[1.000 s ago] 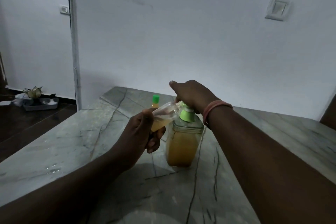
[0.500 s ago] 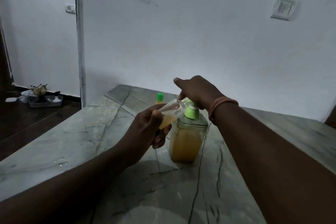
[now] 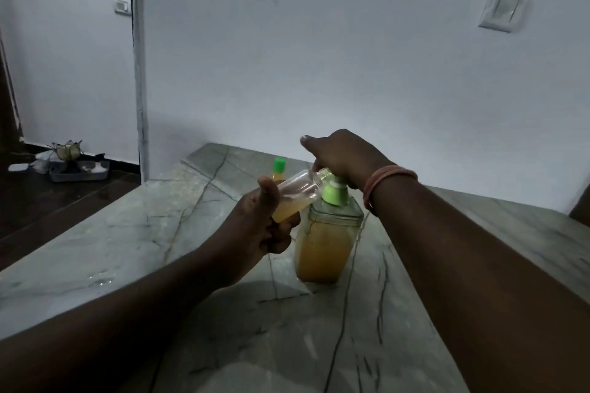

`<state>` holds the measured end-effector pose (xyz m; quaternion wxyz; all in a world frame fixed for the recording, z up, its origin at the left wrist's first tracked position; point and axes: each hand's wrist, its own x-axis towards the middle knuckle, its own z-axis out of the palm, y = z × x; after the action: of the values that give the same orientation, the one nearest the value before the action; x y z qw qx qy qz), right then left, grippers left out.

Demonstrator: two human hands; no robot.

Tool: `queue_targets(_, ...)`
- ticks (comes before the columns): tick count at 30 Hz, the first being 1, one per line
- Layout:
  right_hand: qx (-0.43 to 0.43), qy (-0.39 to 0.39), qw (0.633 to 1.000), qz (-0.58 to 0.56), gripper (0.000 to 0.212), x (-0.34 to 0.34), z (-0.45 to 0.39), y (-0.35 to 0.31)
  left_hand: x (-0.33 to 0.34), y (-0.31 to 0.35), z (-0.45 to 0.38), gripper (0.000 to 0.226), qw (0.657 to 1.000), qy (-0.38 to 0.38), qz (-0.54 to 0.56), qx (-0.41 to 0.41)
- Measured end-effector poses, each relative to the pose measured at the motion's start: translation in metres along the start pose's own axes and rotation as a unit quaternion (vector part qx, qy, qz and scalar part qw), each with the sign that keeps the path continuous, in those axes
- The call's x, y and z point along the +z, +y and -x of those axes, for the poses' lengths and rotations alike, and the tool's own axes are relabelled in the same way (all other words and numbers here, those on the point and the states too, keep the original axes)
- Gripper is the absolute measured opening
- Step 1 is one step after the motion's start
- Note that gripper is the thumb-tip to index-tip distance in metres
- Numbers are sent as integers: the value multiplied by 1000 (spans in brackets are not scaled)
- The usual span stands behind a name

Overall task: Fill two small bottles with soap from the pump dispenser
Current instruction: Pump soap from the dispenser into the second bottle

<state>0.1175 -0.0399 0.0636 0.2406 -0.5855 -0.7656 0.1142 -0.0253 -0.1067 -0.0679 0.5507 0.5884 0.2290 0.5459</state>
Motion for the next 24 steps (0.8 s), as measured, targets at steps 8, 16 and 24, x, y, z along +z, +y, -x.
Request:
queue_targets(8, 11, -55, 998, 27, 47, -6, 4, -4, -1, 3, 6, 55, 993, 7, 121, -13)
queue_targets(16, 18, 8, 999, -41, 42, 0, 2, 4, -3, 5, 3, 63, 989, 15, 143, -17)
queue_targets(24, -5, -43, 998, 35, 49, -6, -2, -1, 2, 7, 5, 55, 990, 27, 136, -15)
